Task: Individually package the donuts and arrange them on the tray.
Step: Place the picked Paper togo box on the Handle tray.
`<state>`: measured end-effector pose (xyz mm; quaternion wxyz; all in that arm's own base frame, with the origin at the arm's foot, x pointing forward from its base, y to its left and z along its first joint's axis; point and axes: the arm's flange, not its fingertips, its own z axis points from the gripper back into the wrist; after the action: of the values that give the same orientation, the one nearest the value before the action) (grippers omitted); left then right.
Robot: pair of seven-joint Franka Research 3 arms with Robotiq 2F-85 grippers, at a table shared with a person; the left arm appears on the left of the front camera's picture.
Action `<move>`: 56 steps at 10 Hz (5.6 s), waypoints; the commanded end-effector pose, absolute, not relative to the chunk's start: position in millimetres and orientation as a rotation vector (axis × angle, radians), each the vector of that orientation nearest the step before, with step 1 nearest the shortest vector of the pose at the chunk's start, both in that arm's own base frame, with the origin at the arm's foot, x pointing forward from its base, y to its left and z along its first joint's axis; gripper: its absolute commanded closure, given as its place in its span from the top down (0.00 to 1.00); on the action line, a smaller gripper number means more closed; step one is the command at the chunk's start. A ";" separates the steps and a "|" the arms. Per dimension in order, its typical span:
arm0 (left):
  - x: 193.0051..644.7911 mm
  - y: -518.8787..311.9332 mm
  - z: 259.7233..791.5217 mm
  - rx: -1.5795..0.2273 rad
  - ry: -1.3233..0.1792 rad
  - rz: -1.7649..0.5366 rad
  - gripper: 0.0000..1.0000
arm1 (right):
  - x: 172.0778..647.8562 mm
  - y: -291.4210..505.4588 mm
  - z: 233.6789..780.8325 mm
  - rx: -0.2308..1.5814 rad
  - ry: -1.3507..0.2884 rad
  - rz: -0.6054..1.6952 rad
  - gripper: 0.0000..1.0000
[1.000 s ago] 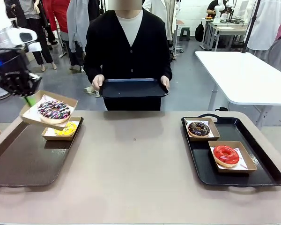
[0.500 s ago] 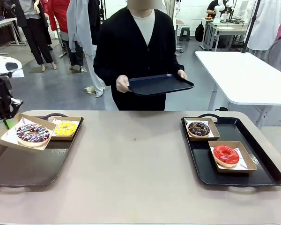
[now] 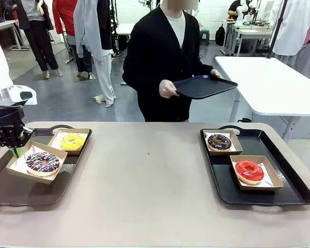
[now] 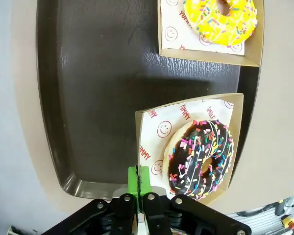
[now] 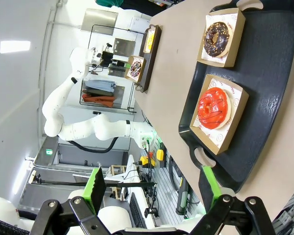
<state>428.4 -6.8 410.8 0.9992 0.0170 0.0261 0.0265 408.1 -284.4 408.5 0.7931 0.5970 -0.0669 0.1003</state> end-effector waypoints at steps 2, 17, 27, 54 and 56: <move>427.3 -5.8 414.0 0.036 0.046 0.054 0.01 | 408.8 -283.8 409.7 1.281 -0.137 0.206 1.00; 438.4 -15.4 387.1 0.004 0.016 -0.042 0.01 | 408.8 -283.8 409.7 1.281 -0.137 0.206 1.00; 440.7 -18.7 382.3 0.123 0.040 0.043 0.59 | 408.8 -283.8 409.7 1.281 -0.137 0.206 1.00; 357.3 263.8 409.9 -1.155 -0.166 0.126 1.00 | 408.8 -283.8 409.7 1.281 -0.137 0.206 1.00; 333.2 284.9 403.0 -1.204 -0.201 0.194 1.00 | 408.8 -283.8 409.7 1.281 -0.137 0.206 1.00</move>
<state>336.2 278.9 398.1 0.8290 -0.5480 -0.0801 0.0781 407.9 -284.7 408.4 0.7929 0.5974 -0.0672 0.1001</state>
